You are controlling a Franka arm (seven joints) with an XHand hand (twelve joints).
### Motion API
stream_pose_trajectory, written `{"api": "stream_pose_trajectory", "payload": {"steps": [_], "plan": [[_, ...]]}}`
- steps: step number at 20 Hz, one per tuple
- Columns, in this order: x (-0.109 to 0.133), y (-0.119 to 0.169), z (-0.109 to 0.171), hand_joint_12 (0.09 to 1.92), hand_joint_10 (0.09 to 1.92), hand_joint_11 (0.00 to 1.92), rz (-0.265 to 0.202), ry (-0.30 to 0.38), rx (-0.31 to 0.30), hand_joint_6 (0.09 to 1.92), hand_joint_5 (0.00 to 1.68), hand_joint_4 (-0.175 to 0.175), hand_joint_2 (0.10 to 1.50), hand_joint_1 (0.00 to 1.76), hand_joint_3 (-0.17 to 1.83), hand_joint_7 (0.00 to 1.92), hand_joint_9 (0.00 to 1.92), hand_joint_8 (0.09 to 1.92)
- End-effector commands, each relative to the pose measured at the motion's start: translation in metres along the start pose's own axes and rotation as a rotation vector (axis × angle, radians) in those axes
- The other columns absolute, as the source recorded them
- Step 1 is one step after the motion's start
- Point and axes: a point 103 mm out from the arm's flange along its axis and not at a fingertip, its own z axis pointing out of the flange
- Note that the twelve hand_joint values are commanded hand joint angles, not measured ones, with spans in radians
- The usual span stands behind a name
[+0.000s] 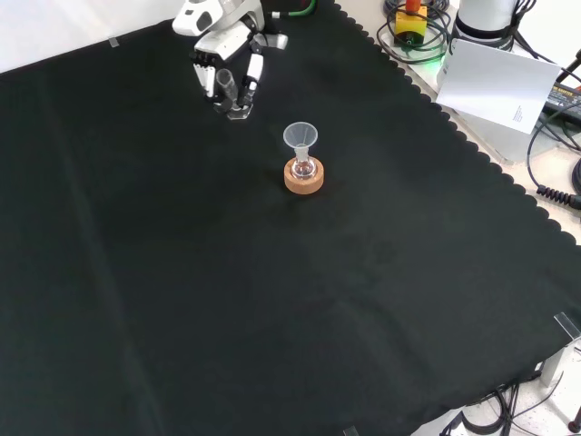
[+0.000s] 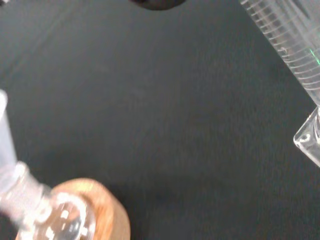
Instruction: Put the graduated cylinder back on the table.
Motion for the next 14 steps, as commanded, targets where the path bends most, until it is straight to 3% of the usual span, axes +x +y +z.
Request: {"api": "stream_pose_trajectory", "payload": {"steps": [1, 5, 14], "plan": [[-0.027, 0.017, 0.005, 0.69, 0.09, 1.39, 0.020, 0.053, -0.162, 1.05, 0.96, -0.090, 1.13, 1.12, 0.00, 1.26, 1.51, 0.32], [-0.043, 0.024, 0.006, 0.69, 0.09, 1.39, 0.042, 0.108, -0.245, 1.05, 0.96, -0.090, 1.13, 1.12, 0.00, 1.26, 1.51, 0.32], [-0.066, 0.040, 0.013, 0.69, 0.09, 1.39, 0.046, 0.174, -0.325, 1.05, 0.96, -0.090, 1.13, 1.12, 0.00, 1.25, 1.51, 0.32]]}}
